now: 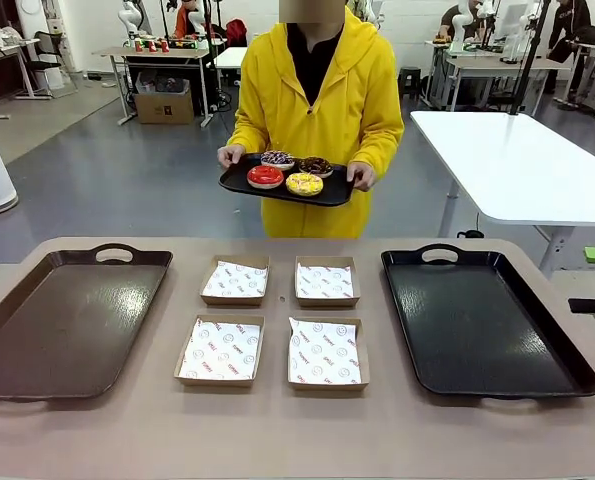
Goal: Individually package the donuts and arrange them on the tray.
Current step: Pick up one Paper togo box.
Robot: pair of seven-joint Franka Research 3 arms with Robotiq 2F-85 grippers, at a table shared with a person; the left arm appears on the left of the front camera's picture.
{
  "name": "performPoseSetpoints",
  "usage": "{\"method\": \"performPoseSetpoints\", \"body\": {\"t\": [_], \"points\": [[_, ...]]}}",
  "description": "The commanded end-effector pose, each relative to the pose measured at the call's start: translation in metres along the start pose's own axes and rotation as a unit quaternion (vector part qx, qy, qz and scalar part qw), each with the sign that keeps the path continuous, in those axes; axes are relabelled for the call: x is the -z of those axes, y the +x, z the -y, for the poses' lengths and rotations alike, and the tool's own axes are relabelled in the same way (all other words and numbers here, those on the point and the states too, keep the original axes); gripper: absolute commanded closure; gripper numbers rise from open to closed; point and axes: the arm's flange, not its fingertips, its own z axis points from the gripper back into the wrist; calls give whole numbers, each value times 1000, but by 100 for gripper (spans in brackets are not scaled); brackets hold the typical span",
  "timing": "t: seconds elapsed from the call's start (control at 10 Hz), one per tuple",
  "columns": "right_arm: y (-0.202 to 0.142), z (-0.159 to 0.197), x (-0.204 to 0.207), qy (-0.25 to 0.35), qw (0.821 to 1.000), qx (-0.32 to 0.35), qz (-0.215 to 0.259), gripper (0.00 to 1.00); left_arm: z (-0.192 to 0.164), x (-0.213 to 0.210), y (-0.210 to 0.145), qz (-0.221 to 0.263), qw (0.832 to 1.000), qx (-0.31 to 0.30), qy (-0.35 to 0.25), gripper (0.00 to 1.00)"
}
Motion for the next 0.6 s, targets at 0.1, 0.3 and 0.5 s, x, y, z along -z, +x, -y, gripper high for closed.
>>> {"method": "performPoseSetpoints", "body": {"t": [0.1,0.3,0.5], "points": [[1,-2,0,8,1000,3,3,0,0,-1,-1,7,1000,3,-4,0],[1,-2,0,8,1000,3,3,0,0,-1,-1,7,1000,3,-4,0],[1,-2,0,8,1000,3,3,0,0,-1,-1,7,1000,3,-4,0]]}}
